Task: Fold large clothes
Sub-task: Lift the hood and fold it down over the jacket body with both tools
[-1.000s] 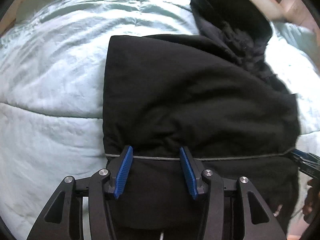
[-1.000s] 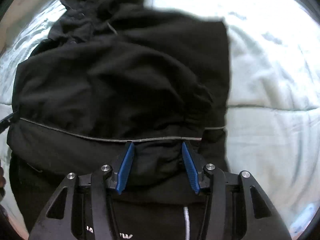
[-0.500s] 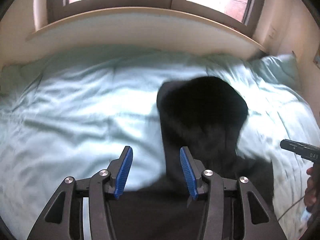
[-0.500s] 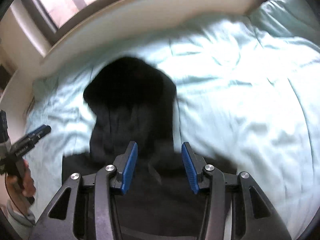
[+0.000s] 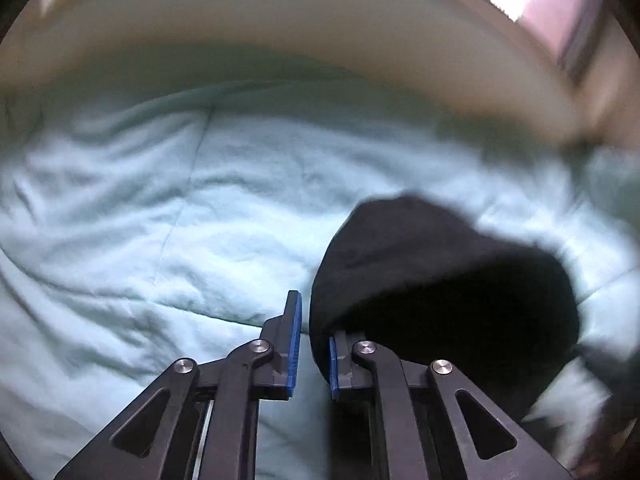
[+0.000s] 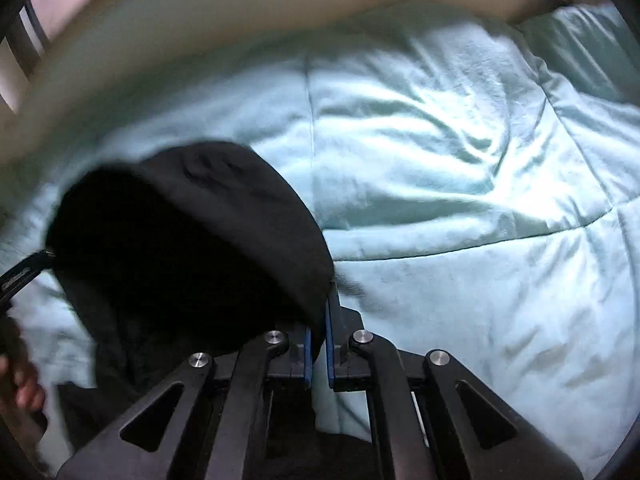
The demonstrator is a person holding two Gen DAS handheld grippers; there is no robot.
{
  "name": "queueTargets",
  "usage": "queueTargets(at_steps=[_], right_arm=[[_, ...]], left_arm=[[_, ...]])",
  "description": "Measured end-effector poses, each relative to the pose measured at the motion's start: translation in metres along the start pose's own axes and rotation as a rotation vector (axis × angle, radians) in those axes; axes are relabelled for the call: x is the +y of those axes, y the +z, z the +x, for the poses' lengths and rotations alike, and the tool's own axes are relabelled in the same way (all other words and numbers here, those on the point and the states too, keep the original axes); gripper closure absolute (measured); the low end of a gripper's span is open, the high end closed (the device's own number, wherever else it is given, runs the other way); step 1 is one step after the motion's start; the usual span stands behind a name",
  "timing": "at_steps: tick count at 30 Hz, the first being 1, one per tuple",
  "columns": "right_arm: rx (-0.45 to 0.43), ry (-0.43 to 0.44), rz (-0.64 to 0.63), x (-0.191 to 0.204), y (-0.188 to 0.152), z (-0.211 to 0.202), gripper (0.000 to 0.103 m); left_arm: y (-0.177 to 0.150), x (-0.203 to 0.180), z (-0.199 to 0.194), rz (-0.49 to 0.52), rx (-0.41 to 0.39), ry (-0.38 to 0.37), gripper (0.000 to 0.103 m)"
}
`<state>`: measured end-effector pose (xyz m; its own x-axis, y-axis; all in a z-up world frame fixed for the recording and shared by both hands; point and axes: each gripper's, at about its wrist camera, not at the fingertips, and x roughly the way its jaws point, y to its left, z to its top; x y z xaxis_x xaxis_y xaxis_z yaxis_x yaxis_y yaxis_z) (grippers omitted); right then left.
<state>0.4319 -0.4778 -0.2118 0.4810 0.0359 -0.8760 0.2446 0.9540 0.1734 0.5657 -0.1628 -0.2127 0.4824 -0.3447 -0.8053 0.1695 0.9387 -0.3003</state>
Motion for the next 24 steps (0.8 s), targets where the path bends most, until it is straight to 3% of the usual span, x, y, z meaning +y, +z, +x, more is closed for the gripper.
queueTargets(at_steps=[4,6,8,9,10,13,19,22,24], right_arm=[[-0.071,0.090,-0.016,-0.017,-0.025,-0.040,0.098],[-0.031,0.078,-0.045,-0.015,-0.038,-0.026,0.098],[0.066,0.044,-0.072,-0.010,-0.050,0.020,0.098],[0.135,0.046,-0.075,-0.010,-0.056,0.050,0.098],[0.176,0.066,-0.069,-0.011,-0.060,0.068,0.097],[0.177,0.103,-0.058,-0.016,-0.065,0.076,0.093],[0.094,0.142,-0.140,-0.023,-0.070,-0.003,0.063],[0.000,0.177,-0.171,-0.008,-0.059,-0.037,0.061],[-0.034,0.198,-0.177,0.008,-0.042,-0.037,0.061]], left_arm=[[-0.020,0.037,-0.038,-0.138,0.030,-0.208,0.091],[-0.036,0.042,-0.022,-0.120,0.077,-0.159,0.090],[-0.050,0.047,0.025,-0.074,0.172,-0.029,0.090],[-0.060,0.052,0.055,-0.067,0.234,0.002,0.088],[-0.066,0.053,0.070,-0.059,0.243,-0.011,0.087],[-0.070,0.051,0.062,-0.020,0.181,-0.047,0.086],[-0.079,0.039,-0.021,0.113,0.023,-0.018,0.069],[-0.065,0.022,-0.050,0.141,-0.062,-0.037,0.067],[-0.047,-0.002,-0.052,0.155,-0.093,-0.107,0.061]])
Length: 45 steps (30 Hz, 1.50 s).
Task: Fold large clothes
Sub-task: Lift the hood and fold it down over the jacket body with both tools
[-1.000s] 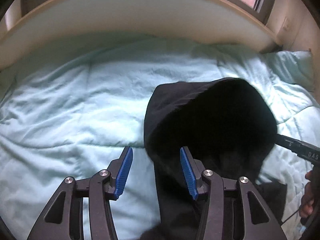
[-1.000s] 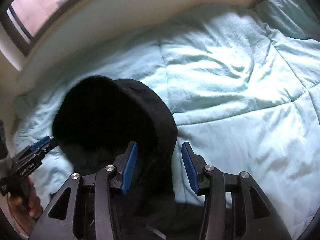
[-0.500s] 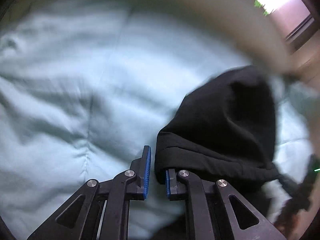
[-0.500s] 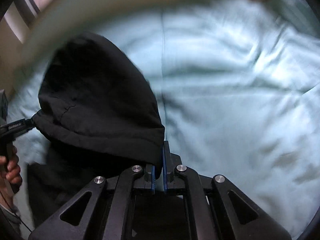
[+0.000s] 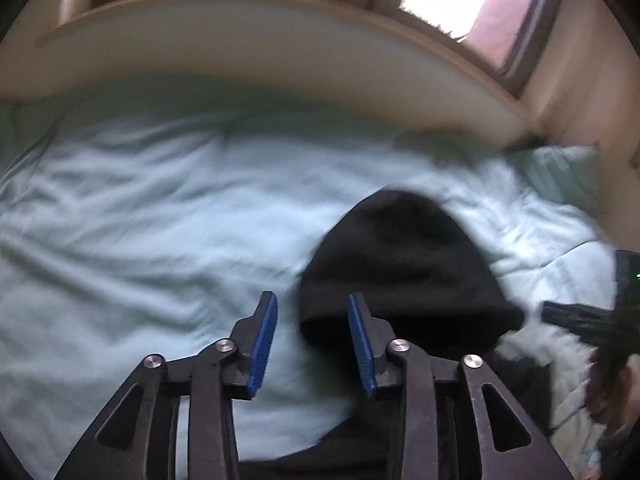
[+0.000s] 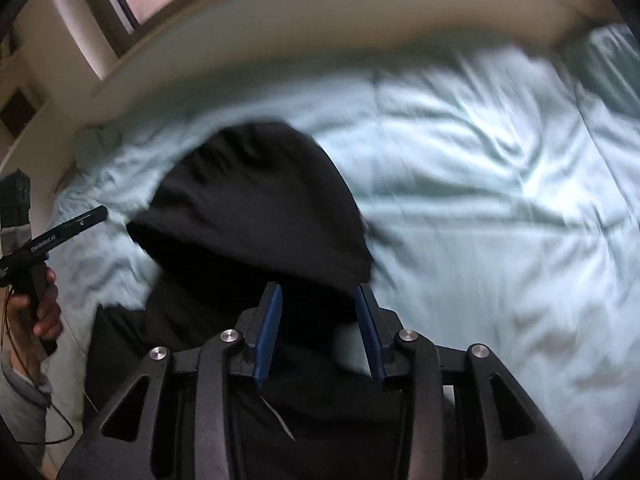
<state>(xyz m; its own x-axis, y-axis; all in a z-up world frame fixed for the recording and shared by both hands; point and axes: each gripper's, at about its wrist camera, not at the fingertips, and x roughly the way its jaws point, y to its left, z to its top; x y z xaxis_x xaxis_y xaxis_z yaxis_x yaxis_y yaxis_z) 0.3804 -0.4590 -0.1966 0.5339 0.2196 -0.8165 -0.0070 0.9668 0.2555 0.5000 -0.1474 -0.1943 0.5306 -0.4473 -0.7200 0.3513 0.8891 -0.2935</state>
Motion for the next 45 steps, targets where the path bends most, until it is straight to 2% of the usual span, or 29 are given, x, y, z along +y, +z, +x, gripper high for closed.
queueTargets(at_steps=[2,4,5,7,9,11,13,16,18,20,22,23,25,27,30,33,35,36,38,39,41,43,44,45], right_arm=[[-0.007,0.026,0.012,0.012,0.019,0.017,0.061],[0.024,0.030,0.030,0.023,0.027,0.040,0.061],[0.069,0.038,0.038,0.027,0.024,0.057,0.061],[0.147,0.027,0.038,0.026,0.009,0.090,0.062],[0.217,0.007,0.012,0.025,-0.011,0.119,0.062],[0.213,0.002,-0.007,0.026,-0.019,0.126,0.062],[0.196,-0.010,-0.024,0.033,-0.014,0.115,0.062],[0.040,0.052,-0.053,0.048,0.011,0.075,0.062],[-0.066,0.054,-0.072,0.063,0.040,0.058,0.061],[-0.083,0.039,-0.093,0.076,0.064,0.070,0.061],[-0.057,0.000,-0.092,0.082,0.079,0.099,0.061],[-0.016,-0.027,-0.088,0.082,0.083,0.120,0.061],[0.110,-0.082,-0.074,0.076,0.078,0.164,0.061],[0.172,-0.104,-0.082,0.072,0.065,0.194,0.061],[0.160,-0.075,-0.076,0.070,0.065,0.190,0.061],[0.132,-0.013,-0.054,0.059,0.068,0.155,0.061],[0.081,0.020,-0.072,0.057,0.064,0.114,0.061],[0.063,0.003,-0.087,0.055,0.058,0.099,0.061],[0.054,-0.026,-0.103,0.044,0.040,0.071,0.061],[0.071,-0.006,-0.090,0.034,0.030,0.064,0.061],[0.133,0.020,-0.054,0.009,0.009,0.058,0.061],[0.205,0.000,-0.045,-0.003,-0.008,0.072,0.061],[0.247,0.005,-0.041,-0.007,-0.015,0.086,0.061],[0.269,0.017,-0.040,-0.008,-0.018,0.095,0.061]], left_arm=[[0.012,-0.019,0.017,0.008,0.003,-0.083,0.057],[0.010,-0.031,0.043,0.000,0.063,-0.140,0.056],[0.006,-0.034,0.064,-0.010,0.122,-0.140,0.056],[-0.020,-0.030,0.104,-0.011,0.235,-0.087,0.056],[-0.046,-0.020,0.124,-0.023,0.277,-0.081,0.057],[-0.061,-0.014,0.129,-0.041,0.249,-0.094,0.057],[-0.060,-0.020,0.123,-0.020,0.226,-0.084,0.057],[-0.061,-0.029,0.120,0.022,0.204,-0.063,0.056],[-0.064,-0.032,0.120,0.034,0.190,-0.055,0.056],[-0.066,-0.032,0.119,0.026,0.184,-0.061,0.056],[-0.063,-0.032,0.112,0.024,0.182,-0.067,0.056],[-0.063,-0.031,0.112,0.027,0.181,-0.067,0.056],[-0.066,-0.029,0.112,0.038,0.177,-0.067,0.056],[-0.072,-0.023,0.108,0.036,0.177,-0.067,0.056],[-0.072,-0.023,0.106,0.041,0.181,-0.066,0.056],[-0.063,-0.026,0.093,0.052,0.192,-0.083,0.056],[-0.051,-0.029,0.069,0.058,0.148,-0.136,0.056],[-0.044,-0.030,0.053,0.061,0.108,-0.167,0.056],[-0.032,-0.026,0.035,0.050,0.065,-0.172,0.053],[-0.027,-0.019,0.033,0.018,0.065,-0.178,0.048],[-0.021,-0.002,0.046,-0.057,0.099,-0.190,0.046],[-0.031,0.018,0.082,-0.135,0.207,-0.109,0.046],[-0.041,0.027,0.102,-0.178,0.269,-0.115,0.047],[-0.047,0.031,0.112,-0.194,0.289,-0.127,0.047]])
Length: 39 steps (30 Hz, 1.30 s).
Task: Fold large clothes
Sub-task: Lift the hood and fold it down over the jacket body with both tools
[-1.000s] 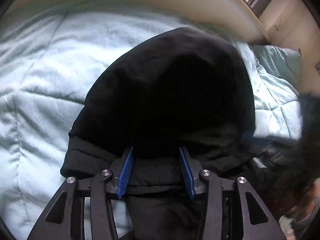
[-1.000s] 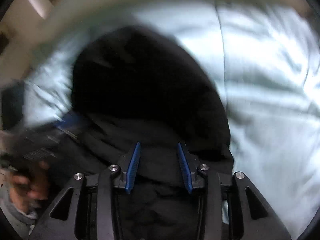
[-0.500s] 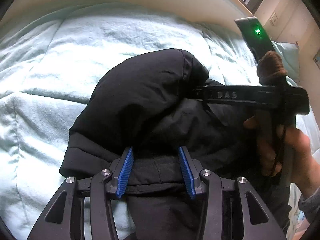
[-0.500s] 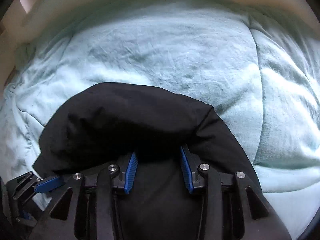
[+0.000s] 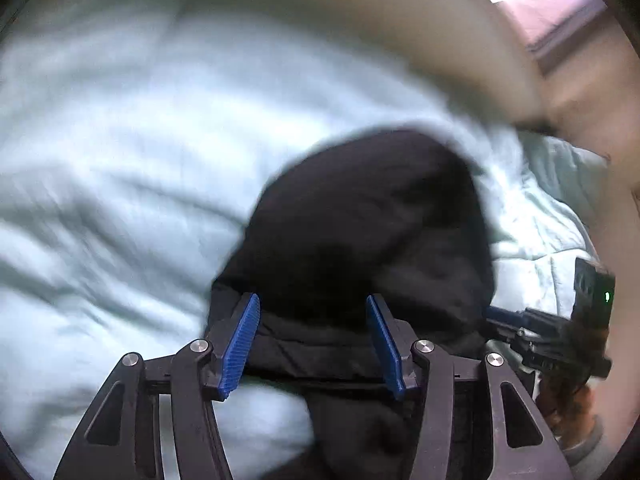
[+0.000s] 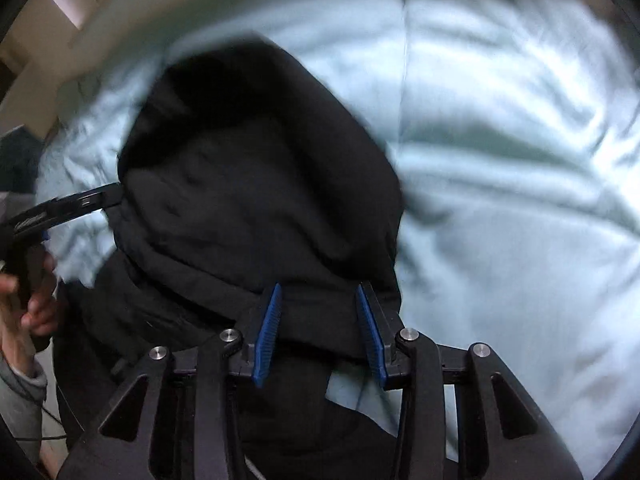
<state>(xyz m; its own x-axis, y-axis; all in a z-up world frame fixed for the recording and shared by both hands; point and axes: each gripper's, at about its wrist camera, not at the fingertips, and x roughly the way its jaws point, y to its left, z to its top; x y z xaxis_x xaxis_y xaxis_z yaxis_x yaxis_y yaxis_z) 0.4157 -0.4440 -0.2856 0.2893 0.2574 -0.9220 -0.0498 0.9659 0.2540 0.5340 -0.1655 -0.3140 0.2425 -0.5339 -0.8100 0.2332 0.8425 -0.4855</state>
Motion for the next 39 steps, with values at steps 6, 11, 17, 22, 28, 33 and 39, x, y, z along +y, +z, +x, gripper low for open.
queueTargets(at_steps=[6,11,17,22,28,33,39], right_arm=[[-0.015,0.090,0.033,-0.019,0.004,-0.006,0.061],[-0.094,0.162,-0.022,-0.045,0.003,-0.064,0.036],[-0.099,0.278,0.013,-0.085,0.035,-0.063,0.025],[-0.029,0.383,-0.022,-0.078,0.062,-0.029,0.036],[0.047,0.380,-0.070,-0.055,0.074,0.004,0.053],[0.017,0.308,-0.153,-0.037,0.063,-0.013,0.087],[-0.127,0.229,-0.277,0.002,0.021,-0.091,0.090]], left_arm=[[-0.010,-0.011,-0.004,0.135,-0.033,0.043,0.047],[-0.010,-0.027,-0.069,0.270,-0.168,-0.092,0.046],[0.036,0.003,-0.068,0.207,-0.082,-0.120,0.036],[0.072,0.026,-0.029,0.118,0.066,-0.238,0.036],[0.069,0.007,0.013,0.147,0.137,-0.287,0.036],[0.049,-0.019,-0.002,0.277,0.069,-0.194,0.085],[0.010,-0.057,-0.082,0.401,-0.063,-0.179,0.089]])
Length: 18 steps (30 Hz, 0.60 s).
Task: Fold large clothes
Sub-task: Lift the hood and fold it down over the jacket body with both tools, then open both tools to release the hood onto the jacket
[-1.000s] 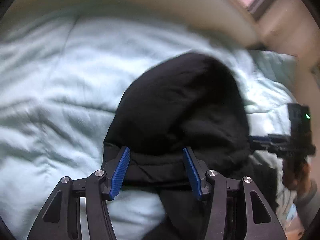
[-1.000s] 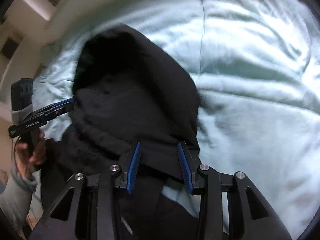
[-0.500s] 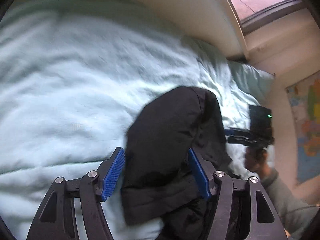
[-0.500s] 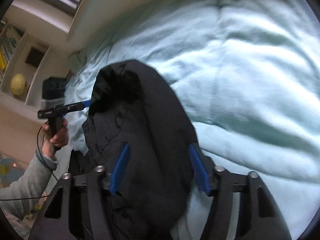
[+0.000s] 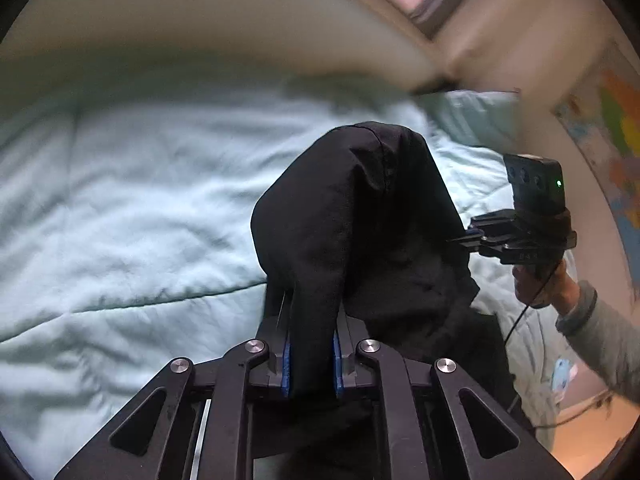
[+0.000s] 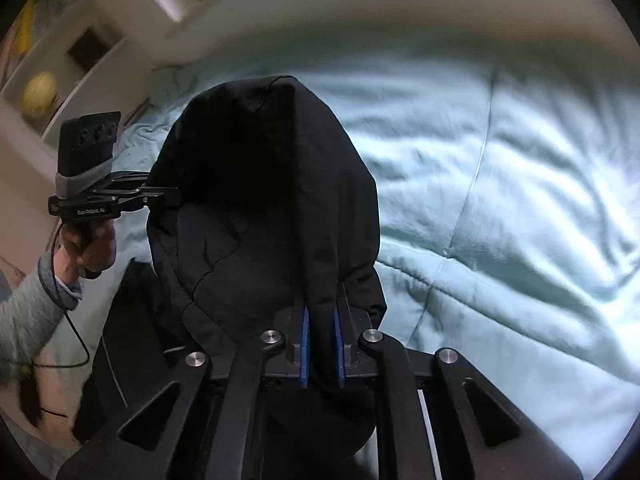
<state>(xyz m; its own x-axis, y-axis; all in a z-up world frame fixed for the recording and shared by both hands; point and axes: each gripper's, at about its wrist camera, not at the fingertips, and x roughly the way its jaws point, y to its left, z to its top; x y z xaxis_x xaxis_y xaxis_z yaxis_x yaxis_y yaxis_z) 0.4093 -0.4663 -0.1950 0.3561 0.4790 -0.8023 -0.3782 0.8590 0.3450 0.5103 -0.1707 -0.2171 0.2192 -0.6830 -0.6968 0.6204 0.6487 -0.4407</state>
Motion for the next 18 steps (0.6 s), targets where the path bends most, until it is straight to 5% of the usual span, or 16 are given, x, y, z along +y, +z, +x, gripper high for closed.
queueTargets(at_steps=[6,12,15,18], right_arm=[[-0.099,-0.130,-0.136,0.084,-0.047,-0.085,0.091],[-0.180,-0.288,-0.224,0.183,-0.134,-0.144,0.091],[-0.143,-0.343,-0.219,0.217,-0.187,-0.152,0.088],[-0.019,-0.299,-0.112,0.223,-0.231,-0.134,0.086]], left_arm=[[-0.043,-0.093,-0.083,0.154,-0.086,0.045,0.089],[-0.128,-0.170,-0.146,0.182,-0.147,0.113,0.089],[-0.185,-0.189,-0.150,0.141,-0.109,0.139,0.083],[-0.245,-0.166,-0.123,-0.059,0.032,0.114,0.082]])
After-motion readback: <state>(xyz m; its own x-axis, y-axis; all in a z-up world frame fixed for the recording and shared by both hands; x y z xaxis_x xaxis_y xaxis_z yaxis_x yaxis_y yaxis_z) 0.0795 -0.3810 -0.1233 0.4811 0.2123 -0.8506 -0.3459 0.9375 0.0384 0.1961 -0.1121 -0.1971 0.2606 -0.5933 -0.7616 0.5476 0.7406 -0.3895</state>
